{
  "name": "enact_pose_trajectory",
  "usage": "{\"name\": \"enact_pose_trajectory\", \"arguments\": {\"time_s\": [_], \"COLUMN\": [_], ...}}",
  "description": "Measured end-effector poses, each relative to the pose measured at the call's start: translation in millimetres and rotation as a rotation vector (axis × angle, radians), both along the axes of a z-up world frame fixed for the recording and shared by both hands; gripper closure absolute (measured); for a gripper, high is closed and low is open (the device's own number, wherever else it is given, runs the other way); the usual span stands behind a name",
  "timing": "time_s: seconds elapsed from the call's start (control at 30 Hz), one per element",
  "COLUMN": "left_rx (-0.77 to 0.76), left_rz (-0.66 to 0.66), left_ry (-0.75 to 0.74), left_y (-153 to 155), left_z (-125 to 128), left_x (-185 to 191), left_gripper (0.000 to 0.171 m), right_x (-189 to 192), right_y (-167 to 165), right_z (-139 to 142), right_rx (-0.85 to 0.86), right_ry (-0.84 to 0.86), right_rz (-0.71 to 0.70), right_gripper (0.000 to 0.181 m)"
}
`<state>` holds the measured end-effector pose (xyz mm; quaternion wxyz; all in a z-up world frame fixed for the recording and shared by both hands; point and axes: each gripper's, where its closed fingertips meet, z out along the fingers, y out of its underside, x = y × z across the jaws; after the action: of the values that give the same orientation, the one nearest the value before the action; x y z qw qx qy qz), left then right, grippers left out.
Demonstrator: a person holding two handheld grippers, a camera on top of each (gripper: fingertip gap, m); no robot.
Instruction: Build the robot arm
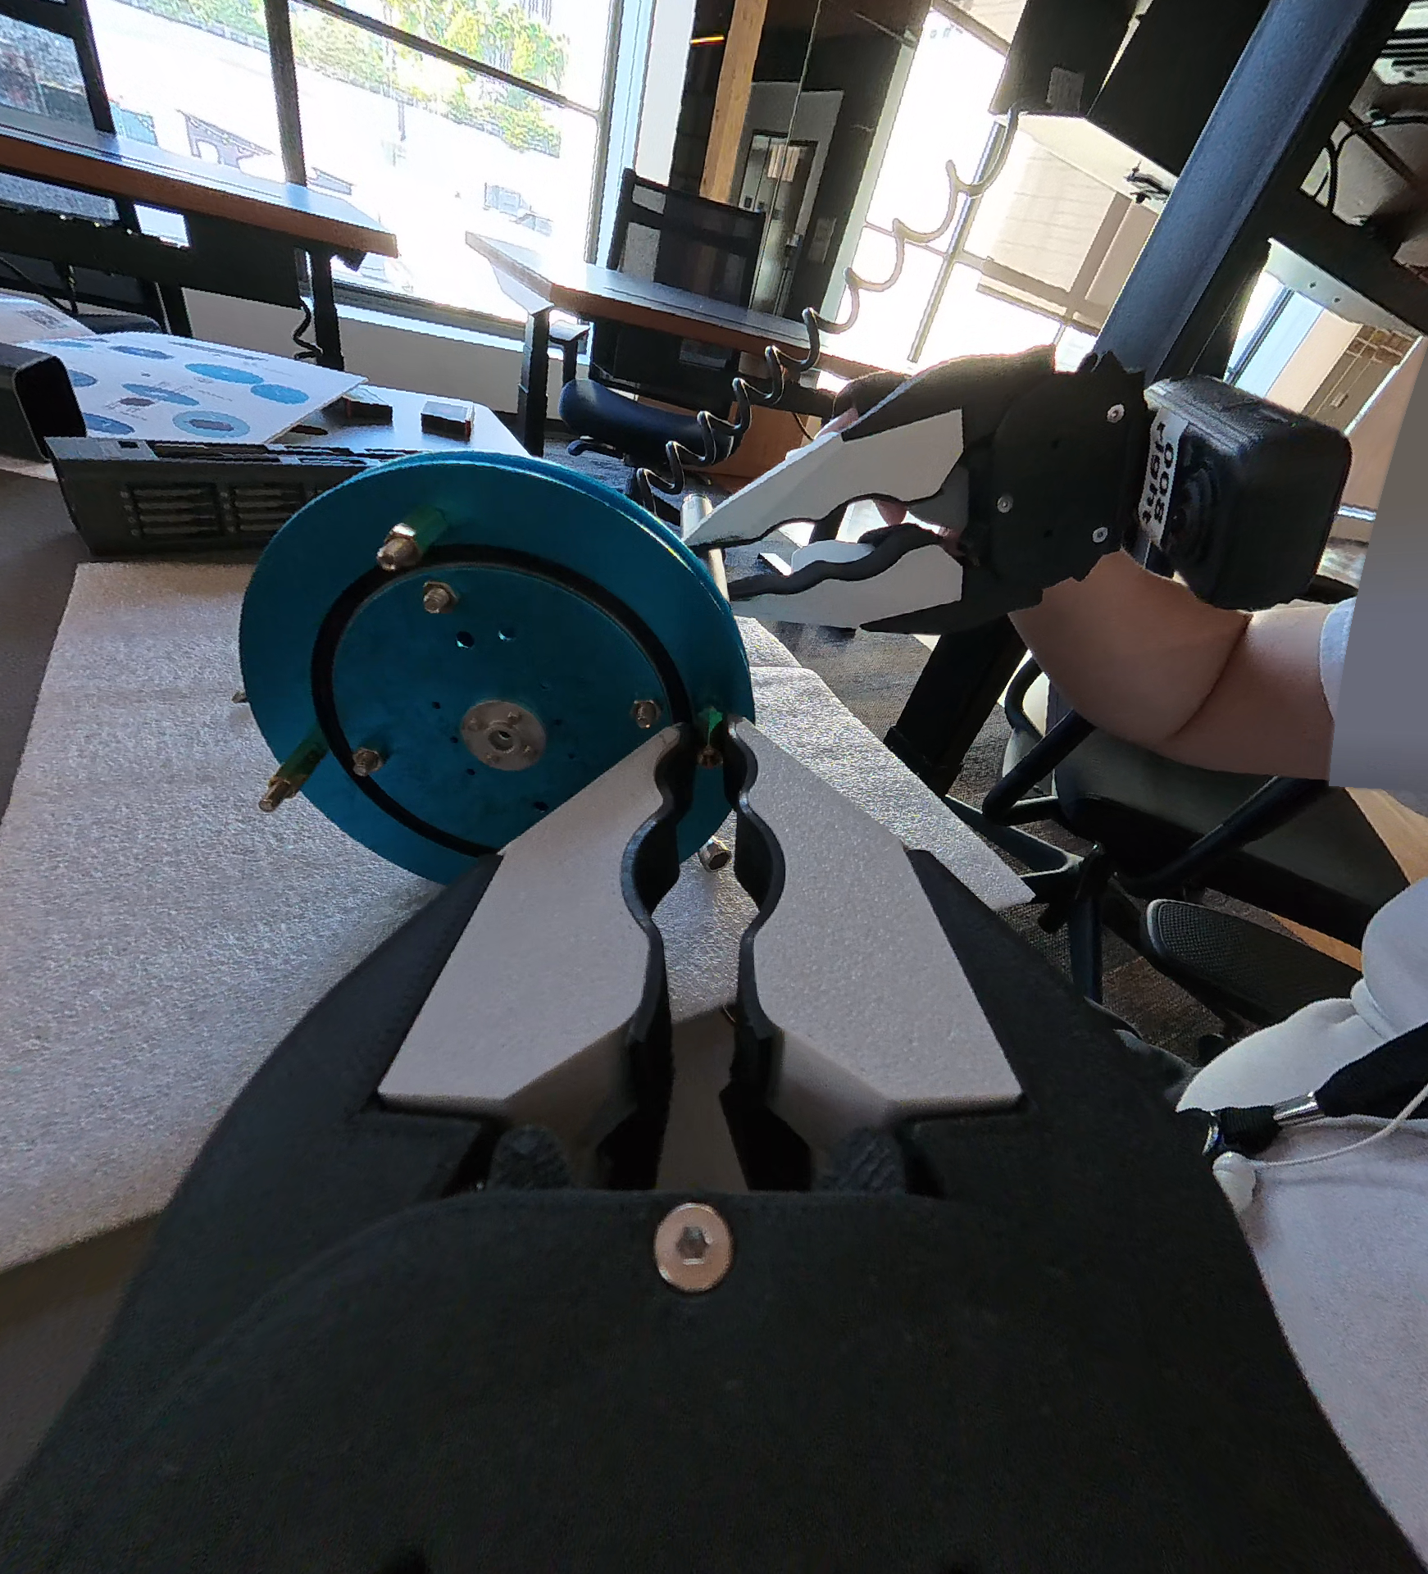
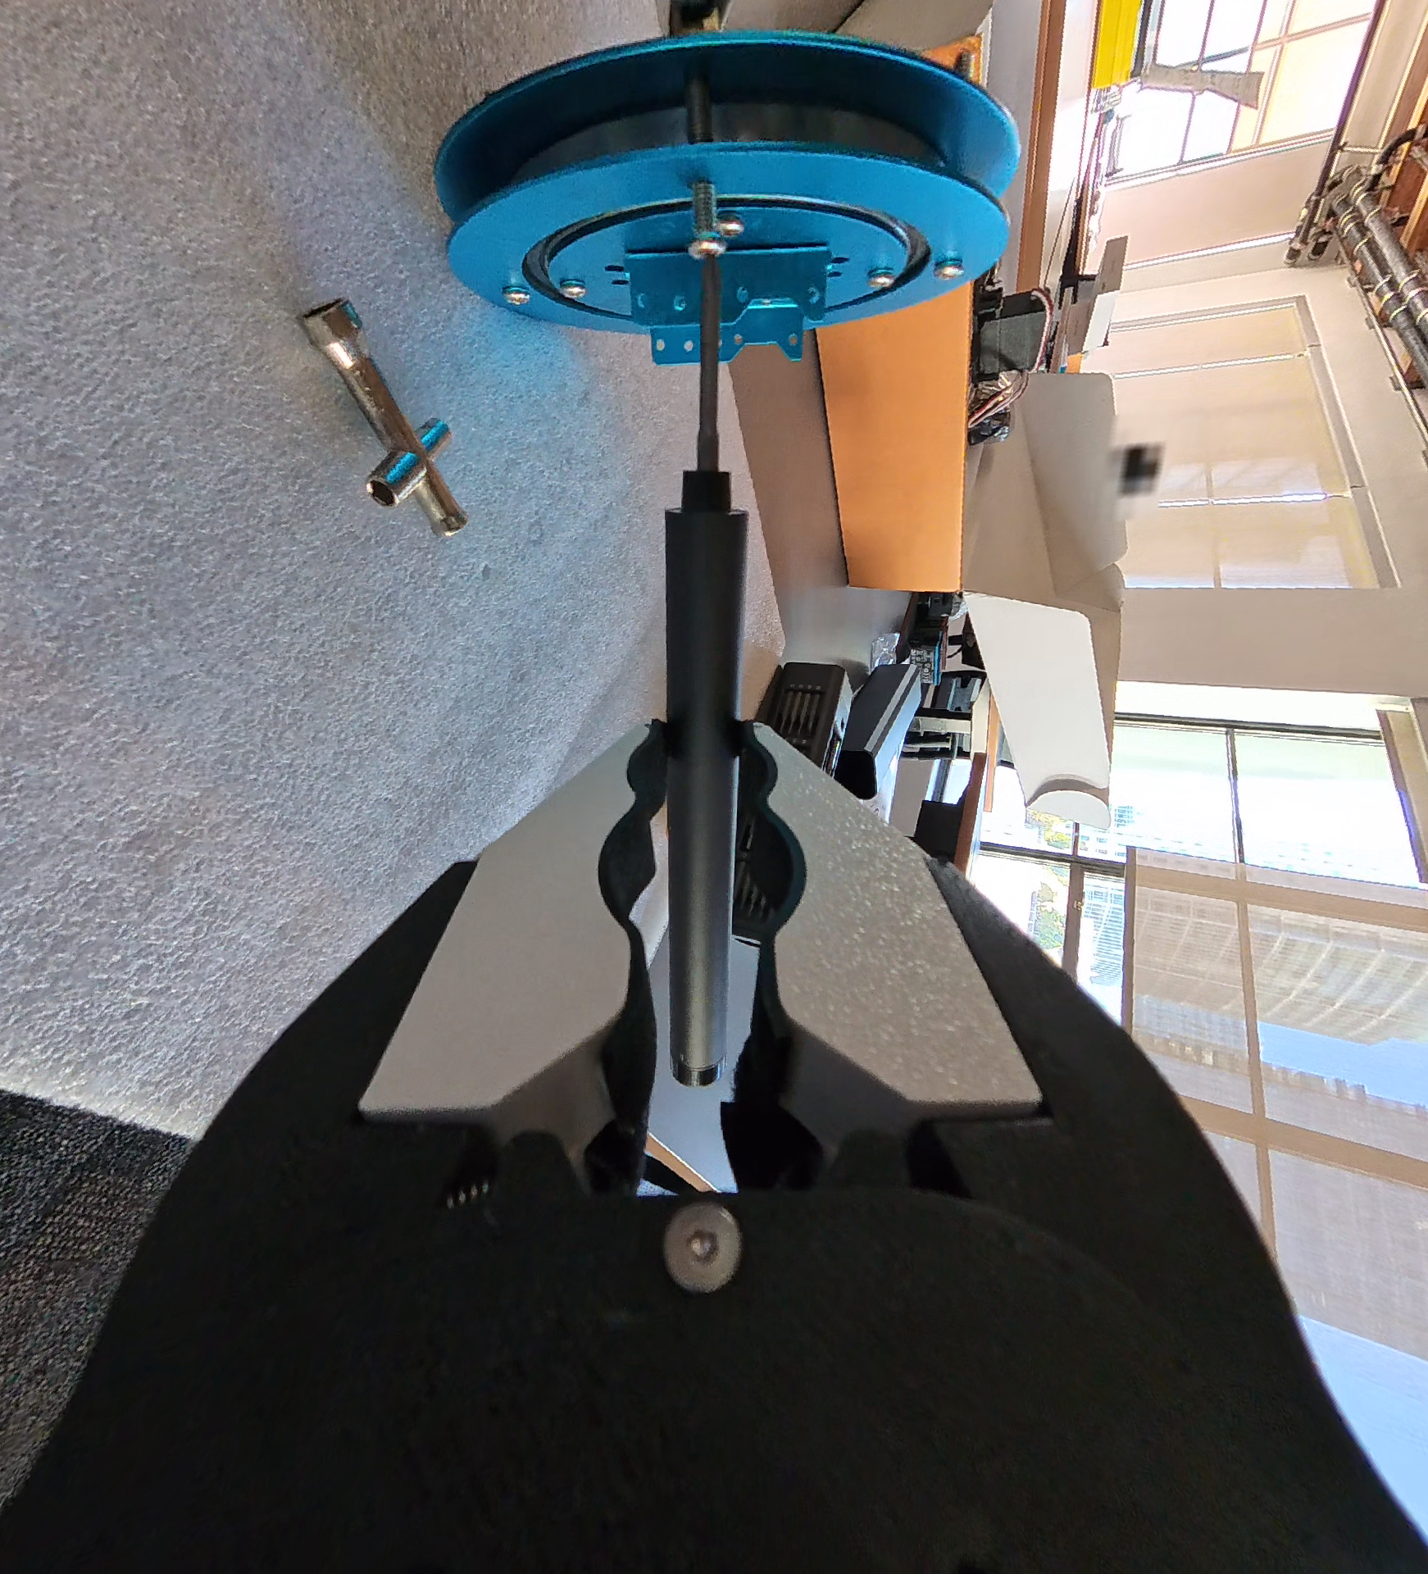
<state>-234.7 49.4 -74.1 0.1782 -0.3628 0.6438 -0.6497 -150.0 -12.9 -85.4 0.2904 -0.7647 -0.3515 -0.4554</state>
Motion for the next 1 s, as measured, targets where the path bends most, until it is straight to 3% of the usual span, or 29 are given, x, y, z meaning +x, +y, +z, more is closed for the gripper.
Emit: {"name": "enact_pose_trajectory", "arguments": {"time_s": [1.0], "left_rx": [0.044], "left_rz": [0.001], "left_ry": [0.012], "left_y": [-3.5], "left_z": [-2.1], "left_x": [3.9], "left_gripper": [0.171], "right_x": [-7.5], "right_y": [-0.1], "right_z": [3.5], "right_rx": [0.039], "right_ry": [-0.019], "right_rz": [0.036], "right_gripper": [0.167]}}
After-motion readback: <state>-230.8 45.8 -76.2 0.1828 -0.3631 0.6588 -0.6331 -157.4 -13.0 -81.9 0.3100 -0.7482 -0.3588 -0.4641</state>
